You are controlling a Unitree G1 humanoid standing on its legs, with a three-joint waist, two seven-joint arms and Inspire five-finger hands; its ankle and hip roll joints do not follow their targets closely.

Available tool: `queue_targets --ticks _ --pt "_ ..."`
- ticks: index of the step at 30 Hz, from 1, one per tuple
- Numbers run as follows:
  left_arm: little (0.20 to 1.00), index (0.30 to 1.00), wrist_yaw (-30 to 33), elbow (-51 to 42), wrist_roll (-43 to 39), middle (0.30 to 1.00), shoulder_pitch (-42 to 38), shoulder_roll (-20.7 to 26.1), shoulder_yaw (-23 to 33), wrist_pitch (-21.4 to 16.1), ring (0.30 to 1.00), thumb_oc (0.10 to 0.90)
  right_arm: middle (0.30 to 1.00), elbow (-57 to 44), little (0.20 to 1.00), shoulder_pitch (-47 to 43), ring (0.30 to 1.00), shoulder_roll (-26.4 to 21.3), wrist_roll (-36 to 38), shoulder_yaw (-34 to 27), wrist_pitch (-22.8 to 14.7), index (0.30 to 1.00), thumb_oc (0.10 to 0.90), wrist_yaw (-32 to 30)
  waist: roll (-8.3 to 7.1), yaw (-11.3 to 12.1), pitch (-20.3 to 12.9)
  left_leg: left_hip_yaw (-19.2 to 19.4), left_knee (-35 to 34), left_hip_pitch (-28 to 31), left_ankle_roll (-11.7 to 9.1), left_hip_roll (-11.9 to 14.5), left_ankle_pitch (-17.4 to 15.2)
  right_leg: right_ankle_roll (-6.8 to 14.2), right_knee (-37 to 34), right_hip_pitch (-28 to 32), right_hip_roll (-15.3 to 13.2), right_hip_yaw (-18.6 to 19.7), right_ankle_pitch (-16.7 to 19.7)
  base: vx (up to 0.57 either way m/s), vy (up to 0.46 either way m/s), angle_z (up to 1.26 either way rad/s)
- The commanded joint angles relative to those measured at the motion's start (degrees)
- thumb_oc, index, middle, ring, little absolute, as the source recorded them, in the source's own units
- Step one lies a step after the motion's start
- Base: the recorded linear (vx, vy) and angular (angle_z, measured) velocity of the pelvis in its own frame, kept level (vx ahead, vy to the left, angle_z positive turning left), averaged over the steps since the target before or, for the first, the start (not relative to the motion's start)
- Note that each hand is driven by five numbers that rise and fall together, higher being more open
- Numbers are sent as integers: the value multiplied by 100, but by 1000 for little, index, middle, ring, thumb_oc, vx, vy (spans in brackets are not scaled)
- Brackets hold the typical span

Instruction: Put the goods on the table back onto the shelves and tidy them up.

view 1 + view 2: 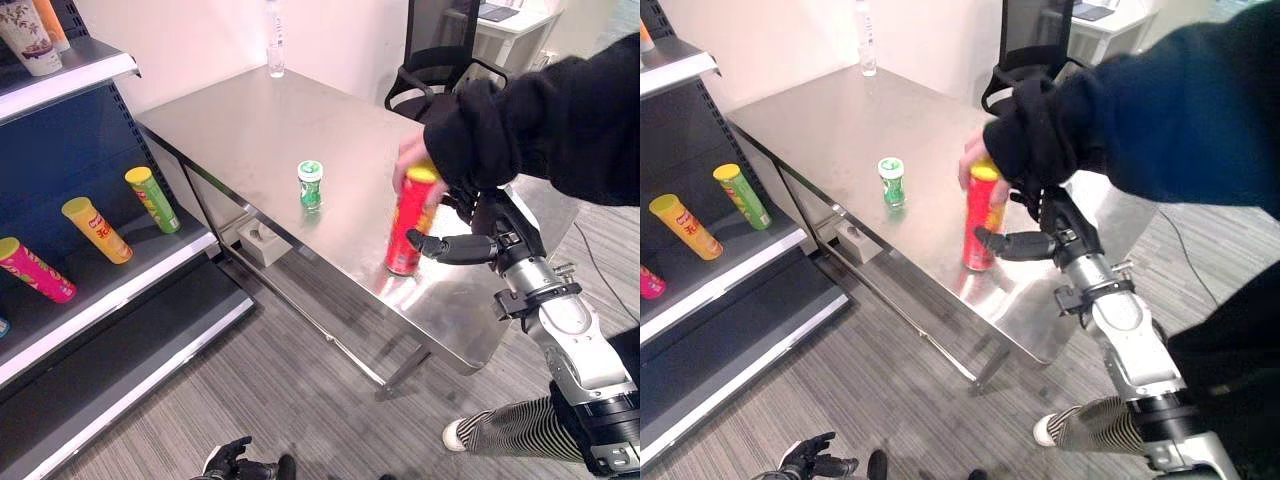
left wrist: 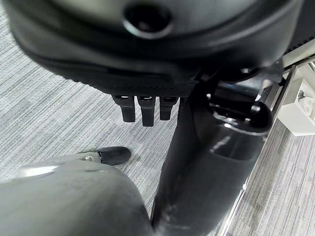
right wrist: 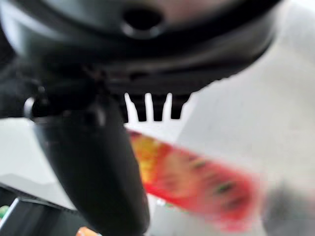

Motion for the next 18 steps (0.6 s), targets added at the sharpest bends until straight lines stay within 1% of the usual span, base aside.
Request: queue_targets --ticks 1,10,15,18 --pt "900 900 91 277 83 900 -134 246 -195 -7 900 800 900 -422 900 -844 900 78 7 -224 -454 900 800 -216 -125 169 -313 449 55 273 -207 29 -744 457 31 94 -233 124 -345 0 0 0" --pt "900 900 101 286 111 900 -103 245 -168 11 900 800 900 -483 900 -792 900 110 -52 -277 -451 900 800 -263 -117 165 -316 450 55 281 -203 24 -749 457 31 104 -234 126 -355 0 0 0" --pt "900 900 98 232 123 900 -97 244 -156 -6 900 800 900 -712 900 -738 900 76 -119 -460 -506 900 800 -307 -110 144 -311 450 55 290 -198 21 -758 460 31 107 -232 118 -356 0 0 0" --pt "900 900 99 224 157 900 -112 240 -142 -23 900 800 900 -1063 900 -645 900 80 -133 -745 -623 900 800 -374 -104 97 -308 453 55 294 -191 18 -768 465 31 96 -234 127 -354 0 0 0"
